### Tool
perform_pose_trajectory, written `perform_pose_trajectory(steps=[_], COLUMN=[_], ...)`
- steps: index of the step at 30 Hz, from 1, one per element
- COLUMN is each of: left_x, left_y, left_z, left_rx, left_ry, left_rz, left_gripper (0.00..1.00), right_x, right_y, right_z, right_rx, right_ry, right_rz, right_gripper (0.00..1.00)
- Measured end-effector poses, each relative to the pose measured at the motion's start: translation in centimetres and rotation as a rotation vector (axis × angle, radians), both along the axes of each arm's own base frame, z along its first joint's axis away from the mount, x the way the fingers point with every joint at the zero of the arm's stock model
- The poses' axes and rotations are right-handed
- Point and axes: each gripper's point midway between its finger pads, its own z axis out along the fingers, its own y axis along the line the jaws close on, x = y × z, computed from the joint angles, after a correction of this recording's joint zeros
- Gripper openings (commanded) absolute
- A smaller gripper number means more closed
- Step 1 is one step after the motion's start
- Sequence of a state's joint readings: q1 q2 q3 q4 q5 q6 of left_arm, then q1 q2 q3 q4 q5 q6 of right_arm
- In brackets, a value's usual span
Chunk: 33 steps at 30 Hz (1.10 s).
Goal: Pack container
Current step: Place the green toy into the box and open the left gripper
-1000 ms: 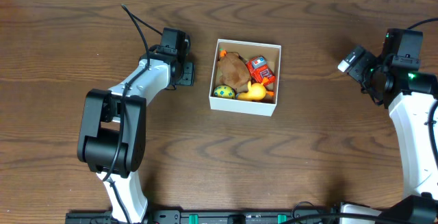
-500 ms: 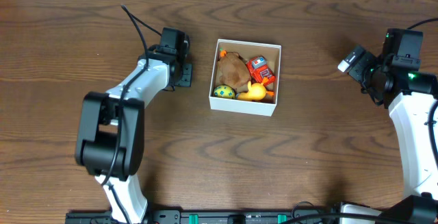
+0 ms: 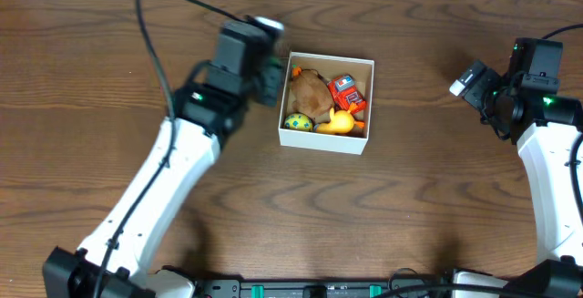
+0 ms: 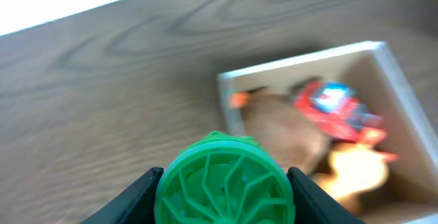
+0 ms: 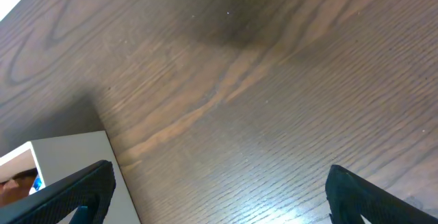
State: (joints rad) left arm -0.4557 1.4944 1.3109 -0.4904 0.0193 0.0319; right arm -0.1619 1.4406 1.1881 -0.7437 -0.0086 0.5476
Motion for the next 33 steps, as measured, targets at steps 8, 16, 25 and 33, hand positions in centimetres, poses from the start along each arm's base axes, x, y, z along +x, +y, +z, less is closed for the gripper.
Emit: perform_pose_trajectory(steps=[8, 16, 25, 33], left_x=[-1.6, -2.3, -2.4, -4.2], left_y=[-9.2, -11.2, -10.8, -7.4], left_z=[-4.8, -11.6, -7.7, 2.1], left_rx=[0.026, 0.112, 0.067, -0.027], left_ry=[0.038, 0.148, 0.081, -0.070], left_rz=[-0.197, -0.252, -0.244, -0.209], left_gripper=[0.52, 0.98, 0.98, 0.98], right_x=[0.0, 0.0, 0.0, 0.0], right_y=[0.0, 0.0, 0.0, 0.0], right_z=[0.0, 0.0, 0.0, 0.0], right_rx=[0.000, 0.000, 0.000, 0.000], right_ry=[0.000, 0.000, 0.000, 0.000], right_rz=[0.000, 0.000, 0.000, 0.000], right_gripper=[0.99, 0.99, 0.99, 0.99])
